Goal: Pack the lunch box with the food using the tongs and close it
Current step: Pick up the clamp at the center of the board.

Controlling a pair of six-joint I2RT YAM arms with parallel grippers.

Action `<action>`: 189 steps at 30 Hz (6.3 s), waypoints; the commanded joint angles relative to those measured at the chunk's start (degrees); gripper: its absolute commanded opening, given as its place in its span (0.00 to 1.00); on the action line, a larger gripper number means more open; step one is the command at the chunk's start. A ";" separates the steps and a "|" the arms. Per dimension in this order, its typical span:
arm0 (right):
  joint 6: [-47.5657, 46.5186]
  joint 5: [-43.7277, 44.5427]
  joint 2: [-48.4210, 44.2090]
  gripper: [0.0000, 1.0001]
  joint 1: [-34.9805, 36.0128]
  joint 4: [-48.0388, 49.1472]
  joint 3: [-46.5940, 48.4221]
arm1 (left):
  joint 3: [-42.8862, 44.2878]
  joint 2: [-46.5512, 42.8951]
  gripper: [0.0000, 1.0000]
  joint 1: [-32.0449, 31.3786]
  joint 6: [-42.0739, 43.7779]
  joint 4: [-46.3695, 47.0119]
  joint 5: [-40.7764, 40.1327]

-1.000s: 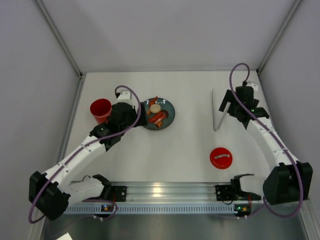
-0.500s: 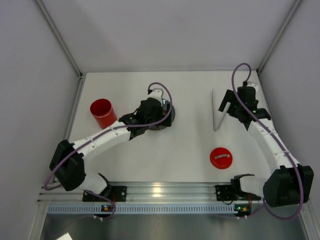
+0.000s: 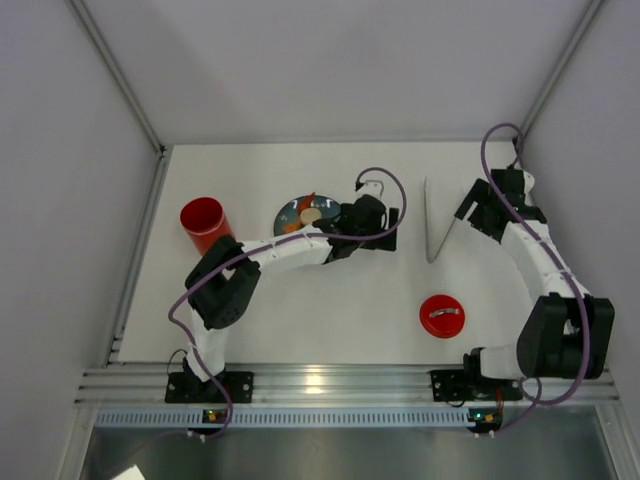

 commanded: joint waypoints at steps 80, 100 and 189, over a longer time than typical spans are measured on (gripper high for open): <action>43.63 -50.05 -9.35 0.00 18.21 63.77 -10.84 | -32.24 -31.78 0.99 10.33 -25.22 63.10 54.39; 49.70 -30.09 -9.35 0.00 24.45 83.28 -19.27 | -35.32 -31.60 0.95 9.45 -31.38 75.51 45.16; 39.43 -17.96 -19.53 0.61 31.22 73.55 -22.00 | -33.92 -43.11 0.48 9.36 -19.18 54.61 35.85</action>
